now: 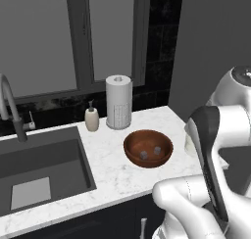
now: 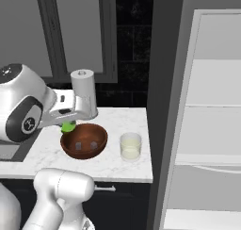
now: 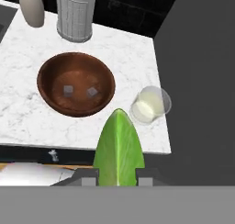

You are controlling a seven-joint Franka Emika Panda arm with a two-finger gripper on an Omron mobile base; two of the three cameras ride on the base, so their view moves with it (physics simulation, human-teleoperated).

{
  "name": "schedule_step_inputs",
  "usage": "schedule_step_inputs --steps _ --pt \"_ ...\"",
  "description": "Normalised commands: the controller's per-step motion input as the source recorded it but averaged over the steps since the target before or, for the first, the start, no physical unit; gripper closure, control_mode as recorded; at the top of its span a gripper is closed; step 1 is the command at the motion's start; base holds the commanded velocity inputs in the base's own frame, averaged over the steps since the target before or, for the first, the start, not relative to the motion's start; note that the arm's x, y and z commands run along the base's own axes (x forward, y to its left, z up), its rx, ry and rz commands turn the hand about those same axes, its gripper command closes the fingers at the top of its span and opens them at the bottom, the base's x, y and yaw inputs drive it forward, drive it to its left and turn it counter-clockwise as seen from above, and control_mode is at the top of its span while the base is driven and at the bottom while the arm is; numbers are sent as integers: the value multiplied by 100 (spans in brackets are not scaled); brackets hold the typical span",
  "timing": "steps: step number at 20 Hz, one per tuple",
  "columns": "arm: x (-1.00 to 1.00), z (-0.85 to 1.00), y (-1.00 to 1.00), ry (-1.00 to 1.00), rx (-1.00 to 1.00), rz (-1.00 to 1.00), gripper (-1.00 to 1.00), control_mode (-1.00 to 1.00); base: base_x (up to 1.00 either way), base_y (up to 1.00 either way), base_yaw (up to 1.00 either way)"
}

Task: Grab a lemon wedge from the fridge and one ice cube from the ice bowl, and put them in the glass of lemonade.

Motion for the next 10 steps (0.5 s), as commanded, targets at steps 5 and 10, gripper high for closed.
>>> schedule_step_inputs --steps 5,10 --pt "100 -49 -76 24 7 -27 100 -100 0 0 0" --pt "90 -48 -80 17 11 -31 100 -100 0 0 0"
